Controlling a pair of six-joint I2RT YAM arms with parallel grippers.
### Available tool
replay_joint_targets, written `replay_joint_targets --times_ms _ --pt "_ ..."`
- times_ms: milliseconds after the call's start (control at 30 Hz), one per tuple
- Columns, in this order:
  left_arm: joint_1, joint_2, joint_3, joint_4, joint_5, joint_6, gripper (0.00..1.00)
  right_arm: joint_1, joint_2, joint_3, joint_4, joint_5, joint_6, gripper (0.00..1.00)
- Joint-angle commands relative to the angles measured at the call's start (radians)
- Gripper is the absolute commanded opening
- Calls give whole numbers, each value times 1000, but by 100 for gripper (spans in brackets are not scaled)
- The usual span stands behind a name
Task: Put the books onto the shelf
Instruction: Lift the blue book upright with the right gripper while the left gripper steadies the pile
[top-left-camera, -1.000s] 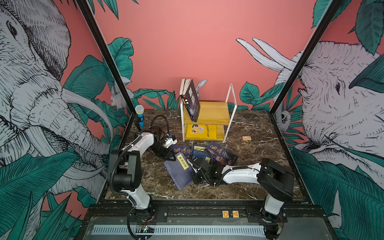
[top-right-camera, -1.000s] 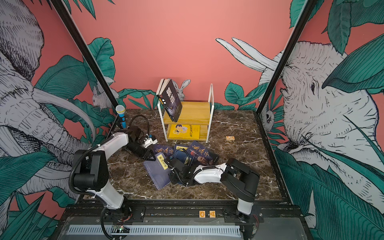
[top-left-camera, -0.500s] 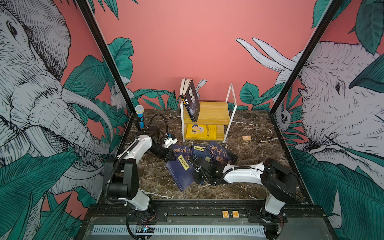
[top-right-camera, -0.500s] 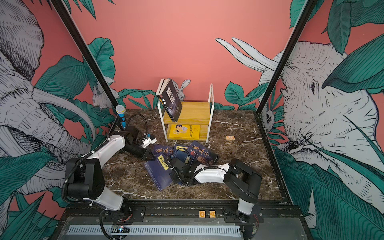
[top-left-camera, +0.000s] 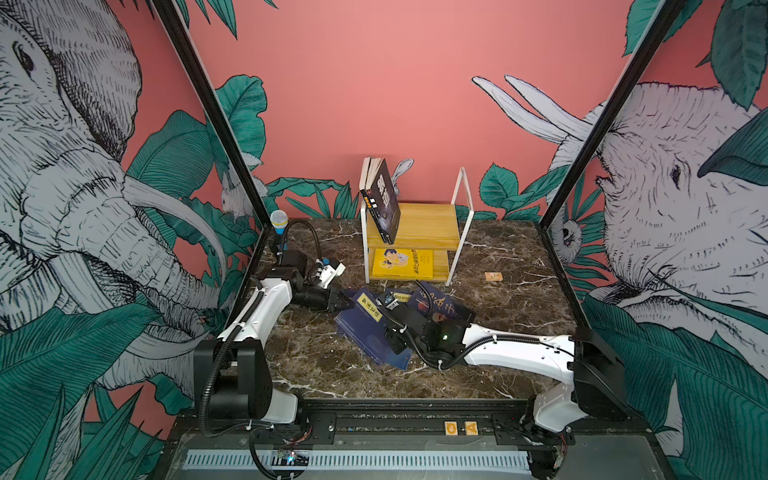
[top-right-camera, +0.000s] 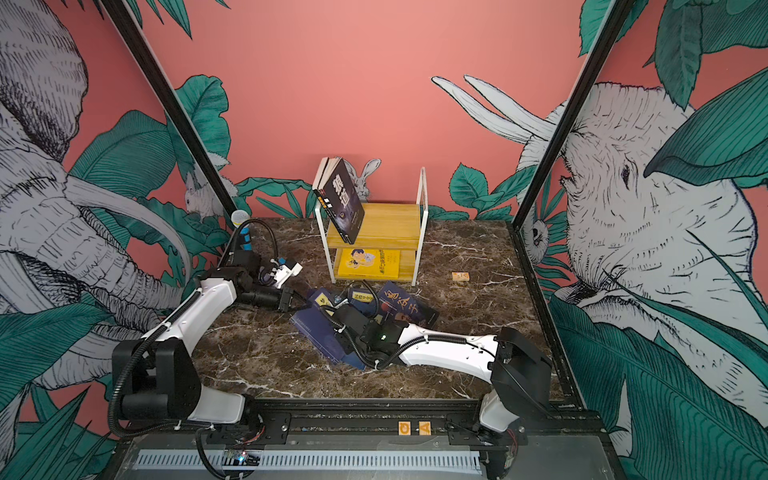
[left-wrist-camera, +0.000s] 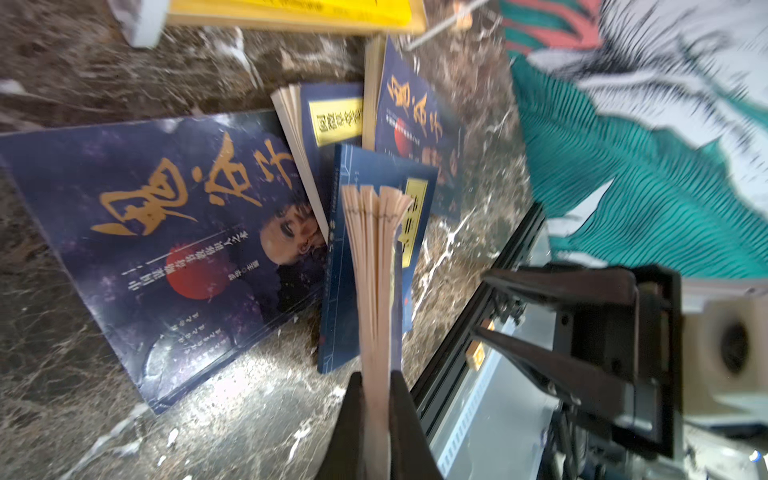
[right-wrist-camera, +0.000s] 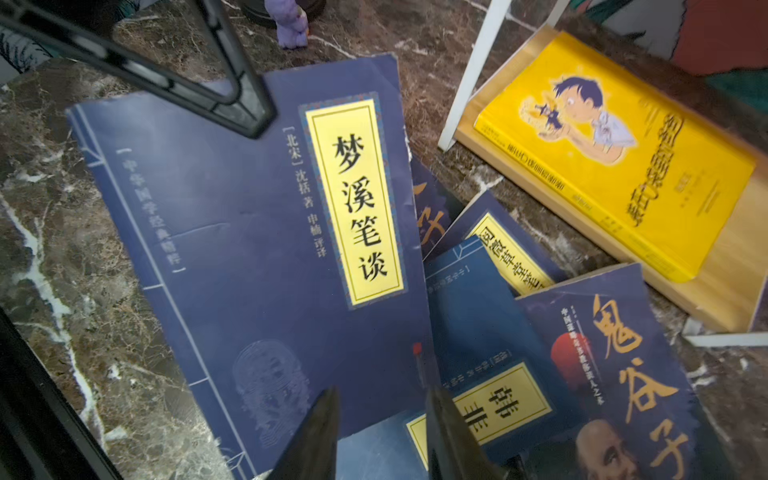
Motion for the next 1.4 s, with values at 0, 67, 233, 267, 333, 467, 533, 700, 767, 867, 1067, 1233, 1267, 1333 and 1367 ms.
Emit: replay_joint_targets --times_ms 0,67,233,267,333,467,533,700,767,867,1067,1233,1267,1333,1367 --pt "32 -69 -53 141 141 -174 0 21 -15 34 -28 84 -51 44" --pt "48 -87 -81 196 173 -235 0 29 -16 53 -30 83 -67 47" --pt "65 -112 -134 329 222 -386 0 52 10 74 14 99 -140 57" --pt "68 -112 -132 331 221 -405 0 59 24 99 -5 109 -153 58" --pt "72 -110 -131 341 220 -439 0 82 58 136 -27 133 -194 61" --pt "74 -98 -157 403 243 -509 0 121 107 167 -5 218 -287 66" --pt "75 -86 -150 396 240 -513 0 135 138 201 -43 253 -299 66" --pt "74 -64 -150 420 255 -547 0 178 206 274 -75 346 -361 65" --pt "74 -53 -141 411 254 -546 0 180 240 309 -116 375 -363 64" --pt "75 -48 -130 397 257 -547 0 186 268 335 -152 414 -373 63" --pt "74 -62 -147 401 258 -539 0 185 346 361 -152 507 -433 57" --pt "74 -64 -157 410 258 -534 0 178 385 365 -134 556 -447 49" --pt "74 -61 -154 403 255 -526 0 173 388 367 -132 563 -447 44" --pt "74 -55 -144 386 250 -519 0 170 393 381 -148 588 -446 27" --pt "75 -53 -141 382 251 -517 0 170 393 382 -149 602 -449 19"
